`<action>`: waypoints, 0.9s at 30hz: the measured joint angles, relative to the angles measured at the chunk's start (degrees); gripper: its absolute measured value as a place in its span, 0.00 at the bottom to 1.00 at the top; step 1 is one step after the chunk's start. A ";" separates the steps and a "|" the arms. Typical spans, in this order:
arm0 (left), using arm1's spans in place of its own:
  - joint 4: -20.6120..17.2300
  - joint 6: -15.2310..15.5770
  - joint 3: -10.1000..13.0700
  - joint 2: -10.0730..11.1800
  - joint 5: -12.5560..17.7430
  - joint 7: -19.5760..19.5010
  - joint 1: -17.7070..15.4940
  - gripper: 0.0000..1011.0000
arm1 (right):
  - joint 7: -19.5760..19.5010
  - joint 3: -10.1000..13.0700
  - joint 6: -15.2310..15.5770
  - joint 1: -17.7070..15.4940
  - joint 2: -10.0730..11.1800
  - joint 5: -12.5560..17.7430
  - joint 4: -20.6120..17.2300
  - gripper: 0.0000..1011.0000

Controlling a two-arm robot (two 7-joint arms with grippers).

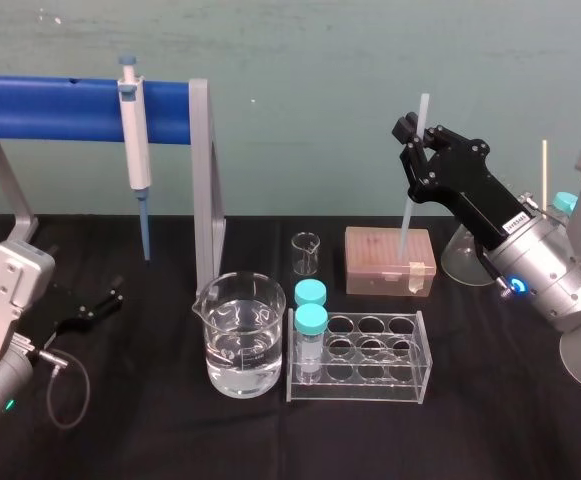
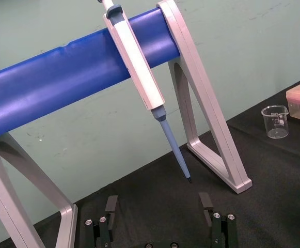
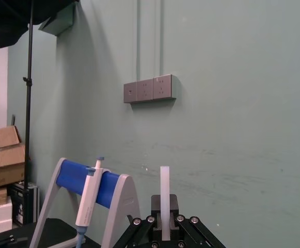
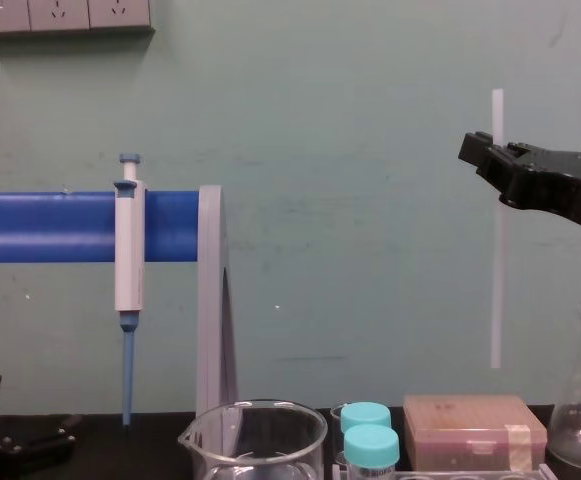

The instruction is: Pick up the stirring rod with one hand, then place it down.

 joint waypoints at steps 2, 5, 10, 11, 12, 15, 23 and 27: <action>0.00 0.00 0.00 0.00 0.00 0.00 0.00 0.99 | 0.02 -0.03 0.01 0.05 -0.02 0.01 0.05 0.07; 0.00 0.00 0.00 0.00 0.00 0.00 0.00 0.99 | 0.08 -0.08 0.01 0.10 -0.04 0.01 0.21 0.07; 0.00 0.00 0.00 0.00 0.00 0.00 0.00 0.99 | 0.07 -0.16 0.00 0.12 -0.12 -0.01 0.28 0.07; 0.00 0.00 0.00 0.00 0.00 0.00 0.00 0.99 | 0.06 -0.17 0.00 0.12 -0.13 -0.01 0.28 0.07; 0.00 0.00 0.00 0.00 0.00 0.00 0.00 0.99 | 0.05 -0.17 0.00 0.12 -0.14 -0.02 0.28 0.07; 0.00 0.00 0.00 0.00 0.00 0.00 0.00 0.99 | -0.01 -0.19 0.01 0.12 -0.16 -0.04 0.28 0.07; 0.00 0.00 0.00 0.00 0.00 0.00 0.00 0.99 | -0.06 -0.19 0.03 0.11 -0.18 -0.06 0.26 0.07; 0.00 0.00 0.00 0.00 0.00 0.00 0.00 0.99 | -0.05 -0.20 0.02 0.10 -0.18 -0.06 0.32 0.07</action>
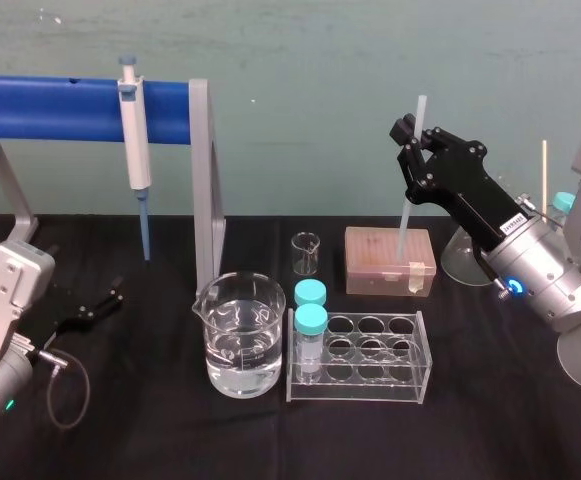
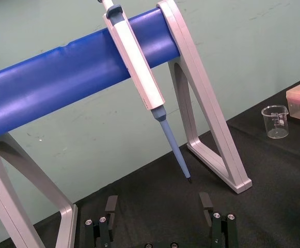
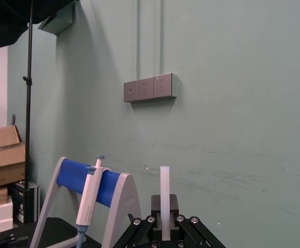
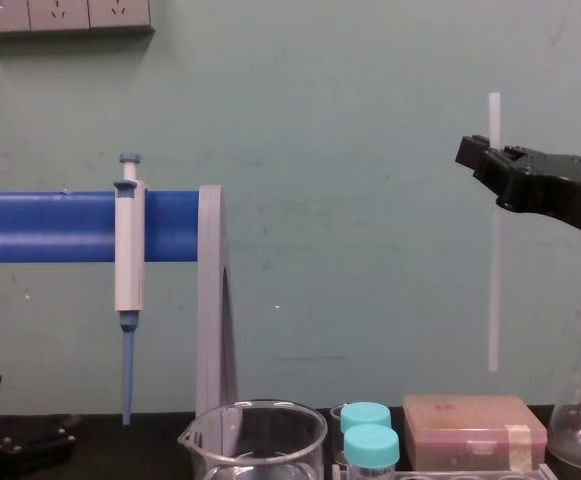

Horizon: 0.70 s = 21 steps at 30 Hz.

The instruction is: Pick up the stirring rod with one hand, then place it down.

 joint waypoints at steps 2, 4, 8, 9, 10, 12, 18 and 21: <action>0.00 0.00 0.00 0.00 0.00 0.00 0.00 0.99 | 0.00 -0.01 0.00 -0.06 0.00 0.00 0.00 0.07; 0.00 0.00 0.00 0.00 0.00 0.00 0.00 0.99 | 0.01 -0.01 -0.01 -0.13 0.04 0.00 -0.04 0.07; 0.00 0.00 0.00 0.00 0.00 0.00 0.00 0.99 | 0.04 -0.01 -0.01 -0.17 0.10 0.00 -0.10 0.07; 0.00 0.00 0.00 0.00 0.00 0.00 0.00 0.99 | 0.05 -0.02 -0.01 -0.17 0.11 0.00 -0.11 0.07; 0.00 0.00 0.00 0.00 0.00 0.00 0.00 0.99 | 0.07 -0.03 -0.01 -0.17 0.12 0.00 -0.12 0.07; 0.00 0.00 0.00 0.00 0.00 0.00 0.00 0.99 | 0.11 -0.03 -0.01 -0.17 0.12 0.00 -0.12 0.07; 0.00 0.00 0.00 0.00 0.00 0.00 0.00 0.99 | 0.16 -0.04 -0.02 -0.25 0.21 0.01 -0.30 0.07; 0.00 0.00 0.00 0.00 0.00 0.00 0.00 0.99 | 0.17 -0.06 -0.02 -0.29 0.26 0.02 -0.35 0.07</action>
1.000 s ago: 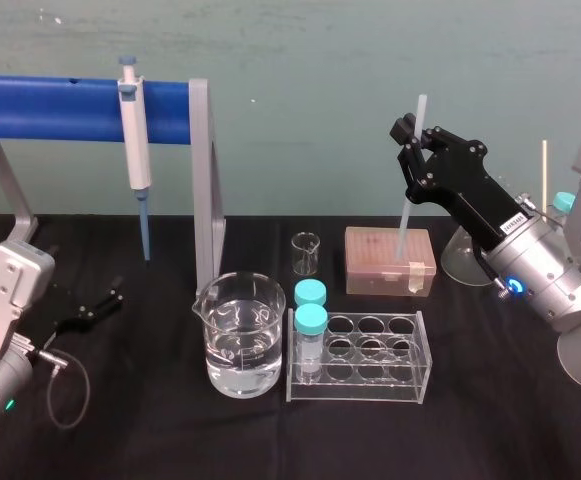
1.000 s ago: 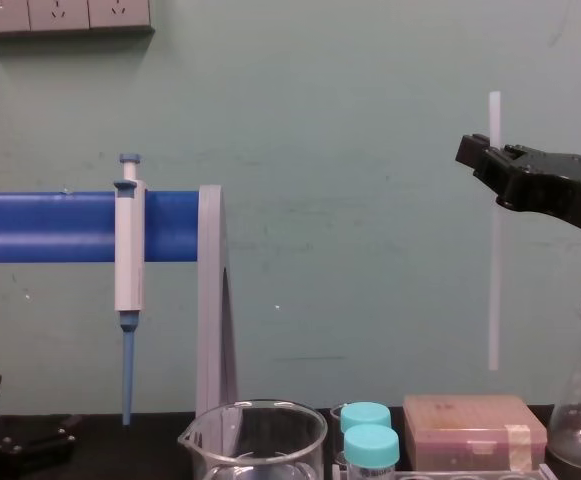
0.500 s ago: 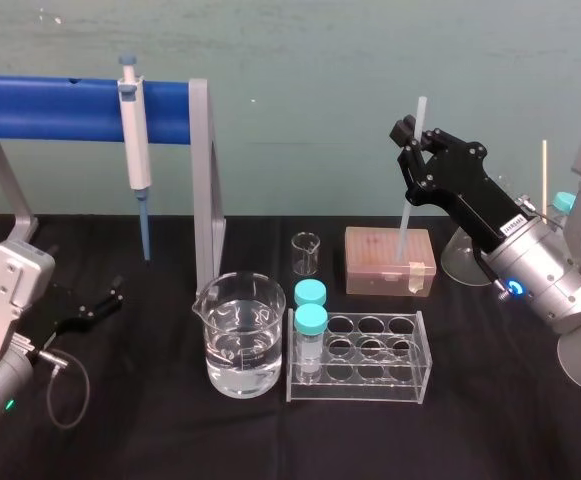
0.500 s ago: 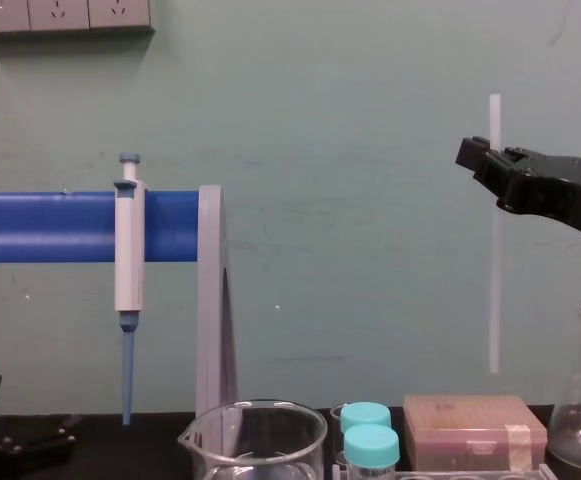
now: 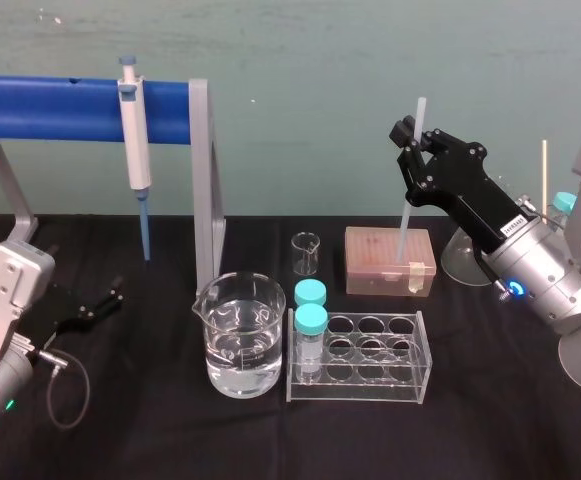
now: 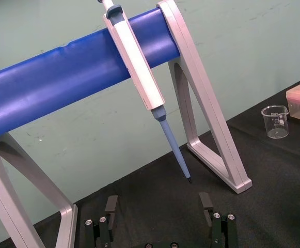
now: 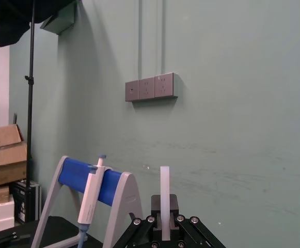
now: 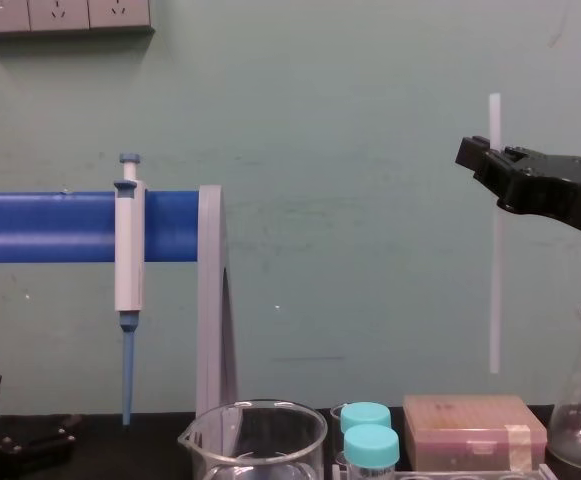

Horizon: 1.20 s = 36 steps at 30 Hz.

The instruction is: Pick up the stirring rod with one hand, then place it down.

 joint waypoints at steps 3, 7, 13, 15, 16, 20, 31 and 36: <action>0.00 0.00 0.00 0.00 0.00 0.00 0.00 0.99 | 0.03 -0.04 0.01 -0.06 0.06 0.01 -0.03 0.07; 0.00 0.00 0.00 0.00 0.00 0.00 0.00 0.99 | 0.06 -0.08 0.04 -0.15 0.15 0.02 -0.12 0.07; 0.00 0.00 0.00 0.00 0.00 0.00 0.00 0.99 | 0.11 -0.23 0.16 -0.19 0.22 0.00 -0.19 0.07; 0.00 0.00 0.00 0.00 0.00 0.00 0.00 0.99 | 0.57 -0.27 0.25 -0.20 0.31 0.23 -0.19 0.07; 0.00 0.00 0.00 0.00 0.00 0.00 0.00 0.99 | 1.03 -0.30 0.41 -0.19 0.37 0.64 -0.12 0.07; 0.00 0.00 0.00 0.00 0.00 0.00 0.00 0.99 | 5.61 -0.73 2.11 0.35 1.11 4.75 0.97 0.07; 0.00 0.00 0.00 0.00 0.00 0.00 0.00 0.99 | 17.88 -3.39 4.38 2.84 3.13 12.58 7.12 0.07; 0.00 0.00 0.00 0.00 0.00 0.00 0.00 0.99 | 18.24 -4.99 2.53 3.32 3.70 11.13 8.97 0.07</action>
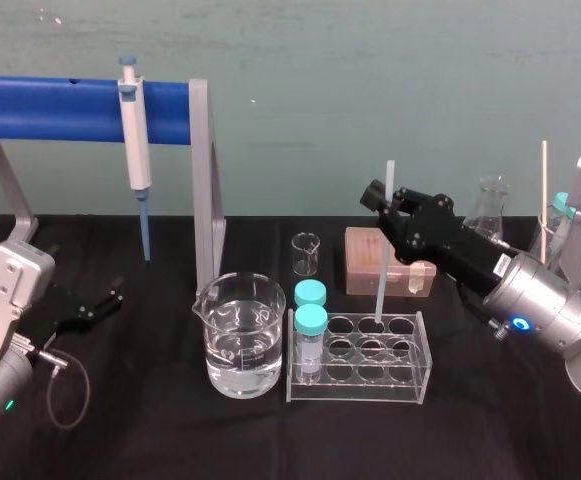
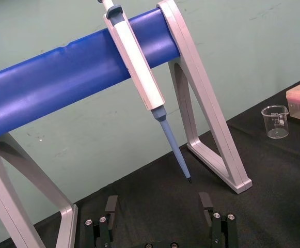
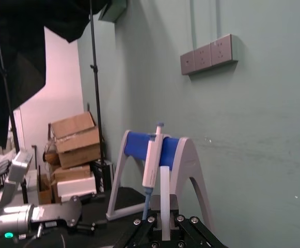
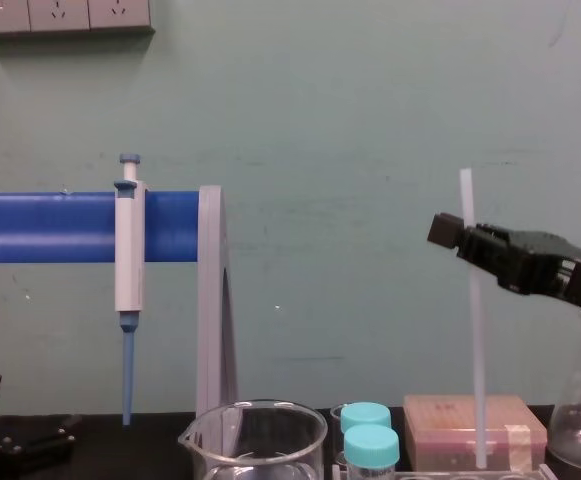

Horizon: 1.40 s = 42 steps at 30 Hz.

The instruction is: Pick up the stirring rod with one hand, then place it down.

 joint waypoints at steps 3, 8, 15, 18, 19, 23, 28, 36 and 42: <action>0.00 0.00 0.00 0.00 0.00 0.00 0.00 0.99 | -0.05 -0.53 -0.71 0.15 0.05 -0.45 0.64 0.07; 0.00 0.00 0.00 0.00 0.00 0.00 0.00 0.99 | -0.58 -1.47 -1.66 0.65 -0.21 -0.69 2.33 0.07; 0.00 0.00 0.00 0.00 0.00 0.00 0.00 0.99 | -0.74 -2.15 -2.71 1.55 -0.99 -0.23 4.57 0.07; 0.00 0.00 0.00 0.00 0.00 0.00 0.00 0.99 | -0.64 -2.27 -3.16 1.85 -1.33 0.04 5.33 0.07; 0.00 0.00 0.00 0.00 0.00 0.00 0.00 0.99 | -0.49 -2.33 -3.44 1.97 -1.48 0.16 5.71 0.07; 0.00 0.00 0.00 0.00 0.00 0.00 0.00 0.99 | -0.17 -2.49 -4.00 2.13 -1.82 0.26 6.55 0.07; 0.00 0.00 0.00 0.00 0.00 0.00 0.00 0.99 | 0.13 -2.86 -4.72 2.18 -2.03 0.06 7.42 0.07; 0.00 0.00 0.00 0.00 0.00 0.00 0.00 0.99 | 0.19 -3.45 -6.29 2.25 -2.62 -1.44 9.63 0.07; 0.00 0.00 0.00 0.00 0.00 0.00 0.00 0.99 | -0.09 -3.54 -7.14 2.55 -3.40 -2.51 11.86 0.07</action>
